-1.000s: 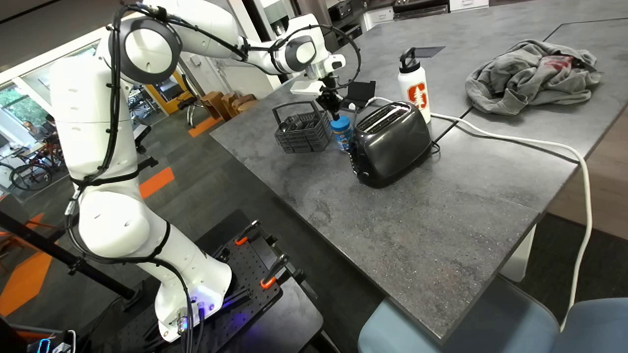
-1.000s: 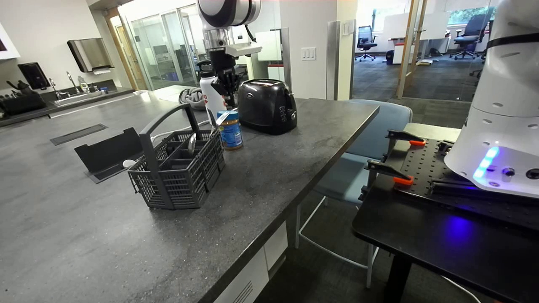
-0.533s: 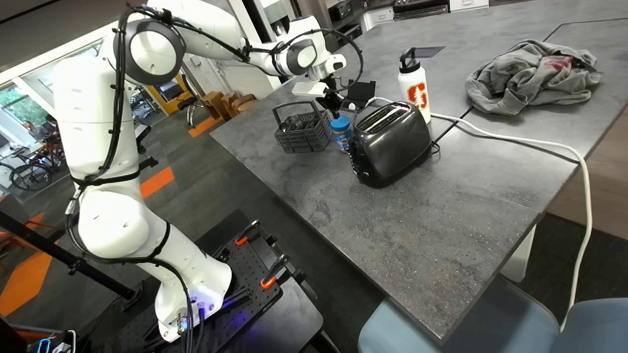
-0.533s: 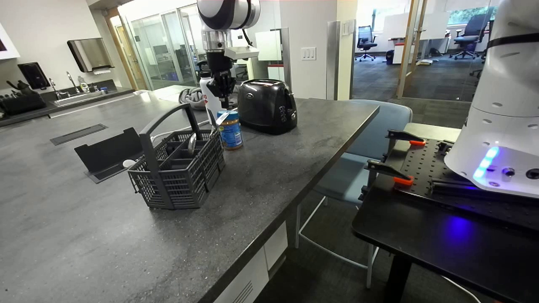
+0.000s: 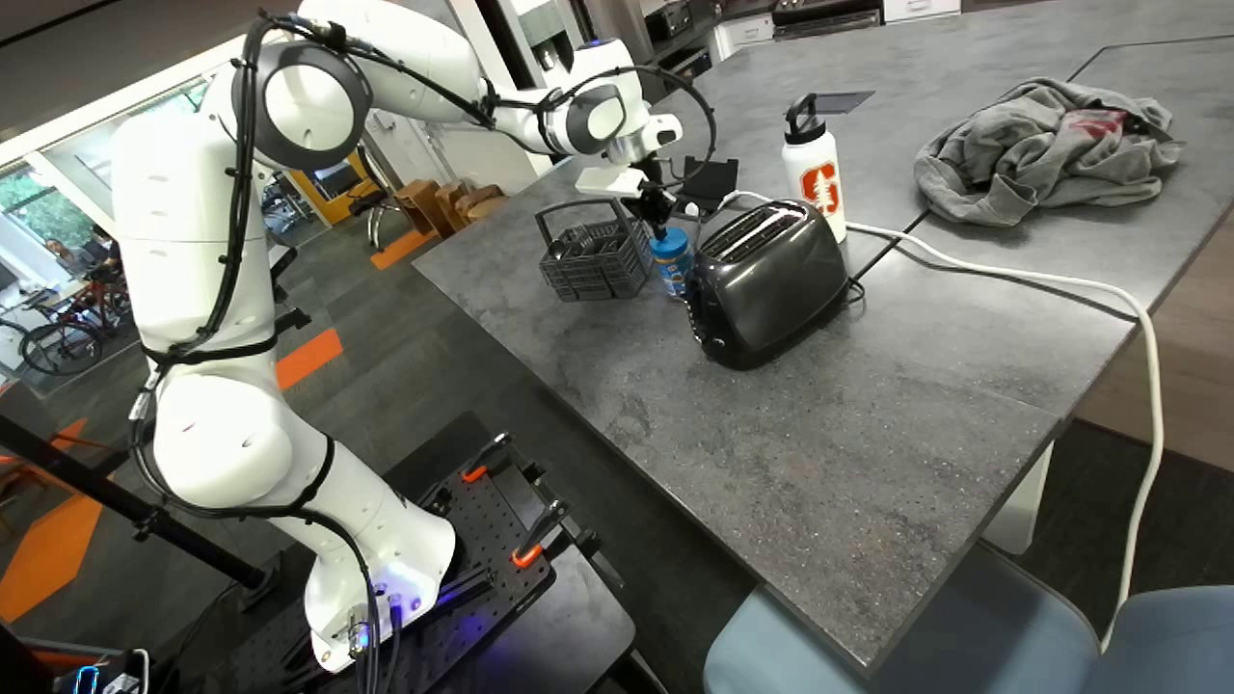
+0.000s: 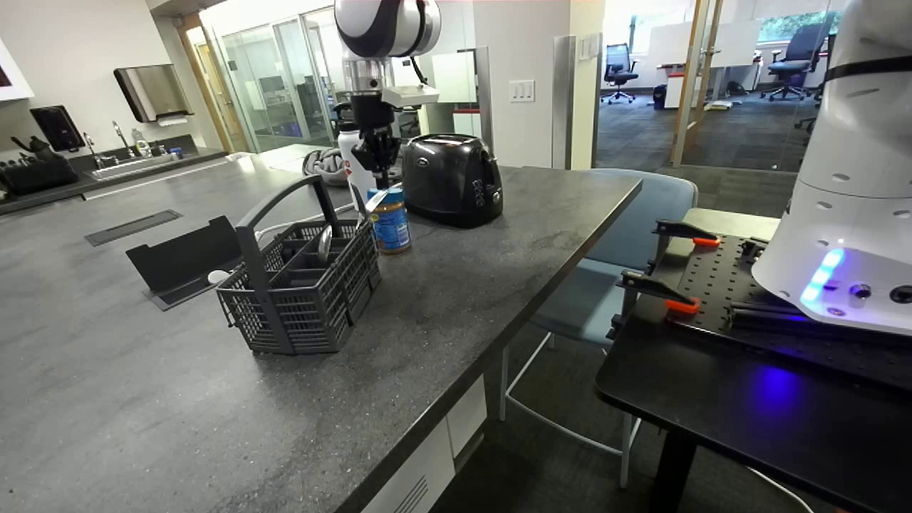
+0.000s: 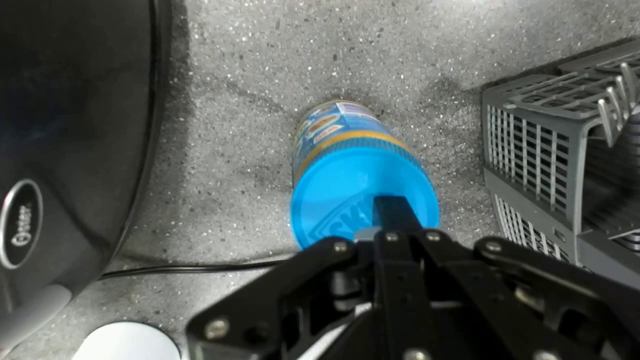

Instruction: Take the bottle top and put it on the bottle

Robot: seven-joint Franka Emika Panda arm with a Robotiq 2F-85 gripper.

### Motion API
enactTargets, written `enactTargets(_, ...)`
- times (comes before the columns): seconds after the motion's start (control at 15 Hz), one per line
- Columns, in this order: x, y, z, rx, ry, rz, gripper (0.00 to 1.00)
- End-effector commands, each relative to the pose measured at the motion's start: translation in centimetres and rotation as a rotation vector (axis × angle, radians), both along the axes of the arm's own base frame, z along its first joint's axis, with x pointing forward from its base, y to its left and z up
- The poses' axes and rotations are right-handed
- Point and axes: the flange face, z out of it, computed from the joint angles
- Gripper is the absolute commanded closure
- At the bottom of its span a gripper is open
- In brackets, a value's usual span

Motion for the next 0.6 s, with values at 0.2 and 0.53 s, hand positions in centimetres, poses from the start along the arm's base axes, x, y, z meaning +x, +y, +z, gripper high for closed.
enactTargets(0.2,0.3,-0.2,-0.4,0.023,-0.016,0.04,1.0)
enactTargets(0.53,0.5,0.3,1.1,0.041,-0.061,0.056,1.0)
